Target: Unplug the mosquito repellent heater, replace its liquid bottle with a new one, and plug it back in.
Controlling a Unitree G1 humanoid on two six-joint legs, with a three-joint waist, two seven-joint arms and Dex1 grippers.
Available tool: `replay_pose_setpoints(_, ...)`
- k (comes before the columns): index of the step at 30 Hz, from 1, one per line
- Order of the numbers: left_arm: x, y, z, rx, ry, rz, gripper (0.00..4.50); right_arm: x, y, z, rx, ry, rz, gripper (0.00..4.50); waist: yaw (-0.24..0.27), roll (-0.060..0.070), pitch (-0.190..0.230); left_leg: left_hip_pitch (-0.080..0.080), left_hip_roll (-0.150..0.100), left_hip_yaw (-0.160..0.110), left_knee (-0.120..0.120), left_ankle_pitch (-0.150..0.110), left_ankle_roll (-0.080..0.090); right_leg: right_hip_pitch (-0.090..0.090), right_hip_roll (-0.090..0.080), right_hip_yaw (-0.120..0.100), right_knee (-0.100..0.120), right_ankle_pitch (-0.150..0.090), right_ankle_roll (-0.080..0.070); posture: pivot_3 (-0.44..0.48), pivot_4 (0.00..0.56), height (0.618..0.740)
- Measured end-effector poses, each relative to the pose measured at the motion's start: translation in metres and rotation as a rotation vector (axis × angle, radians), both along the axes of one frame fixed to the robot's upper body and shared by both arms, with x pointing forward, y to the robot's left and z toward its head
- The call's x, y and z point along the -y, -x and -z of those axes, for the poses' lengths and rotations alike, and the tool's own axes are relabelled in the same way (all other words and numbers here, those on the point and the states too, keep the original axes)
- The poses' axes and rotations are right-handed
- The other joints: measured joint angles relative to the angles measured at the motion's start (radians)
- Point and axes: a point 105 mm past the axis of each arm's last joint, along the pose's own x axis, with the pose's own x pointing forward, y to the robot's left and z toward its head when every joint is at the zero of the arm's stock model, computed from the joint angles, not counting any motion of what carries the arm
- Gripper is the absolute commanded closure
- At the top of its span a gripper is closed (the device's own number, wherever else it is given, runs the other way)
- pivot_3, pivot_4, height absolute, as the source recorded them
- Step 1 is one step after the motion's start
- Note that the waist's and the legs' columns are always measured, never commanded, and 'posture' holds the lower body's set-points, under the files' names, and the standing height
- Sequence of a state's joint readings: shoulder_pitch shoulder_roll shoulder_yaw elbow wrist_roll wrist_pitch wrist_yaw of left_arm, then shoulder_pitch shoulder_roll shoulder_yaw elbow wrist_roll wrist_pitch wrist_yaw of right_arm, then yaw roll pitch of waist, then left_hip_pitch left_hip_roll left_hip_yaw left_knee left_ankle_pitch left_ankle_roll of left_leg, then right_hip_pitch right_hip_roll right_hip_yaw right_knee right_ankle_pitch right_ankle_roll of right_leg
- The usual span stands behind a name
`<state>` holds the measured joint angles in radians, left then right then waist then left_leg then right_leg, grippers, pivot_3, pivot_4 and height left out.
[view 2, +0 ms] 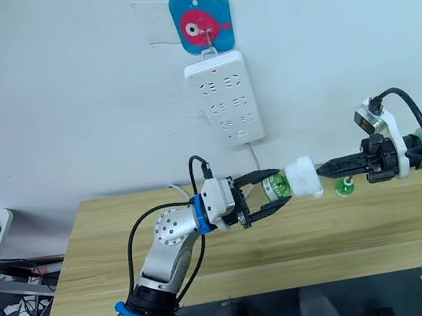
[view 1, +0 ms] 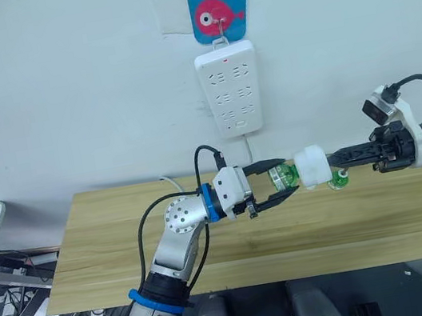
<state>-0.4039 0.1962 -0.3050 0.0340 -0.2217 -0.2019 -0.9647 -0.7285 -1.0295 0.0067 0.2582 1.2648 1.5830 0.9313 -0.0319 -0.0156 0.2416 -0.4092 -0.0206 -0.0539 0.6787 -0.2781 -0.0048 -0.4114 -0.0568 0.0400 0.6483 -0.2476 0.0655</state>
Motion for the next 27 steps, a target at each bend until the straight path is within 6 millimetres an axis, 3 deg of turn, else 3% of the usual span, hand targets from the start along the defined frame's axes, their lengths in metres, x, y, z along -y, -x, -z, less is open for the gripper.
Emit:
replay_pose_setpoints(12, 0.0, 0.004, -0.001, -0.013, 0.004, 0.016, 2.24, -0.006, 0.006, -0.006, 0.008, -0.04, -0.05, 4.47, 0.0, 0.0, 0.0, 0.0, 0.0, 0.0, 0.0, 0.0, 0.0, 0.0, 0.0, 0.0, 0.0, 0.0, 0.0, -0.089, 0.221, 0.74)
replay_pose_setpoints(27, -0.005, 0.004, 0.005, -0.08, 0.009, 0.015, 2.24, -0.012, 0.004, 0.003, 0.015, -0.046, -0.031, 4.47, -0.001, 0.0, 0.0, 0.0, 0.0, 0.0, 0.001, 0.0, 0.0, 0.0, 0.0, 0.0, 0.001, 0.0, 0.0, -0.085, 0.226, 0.74)
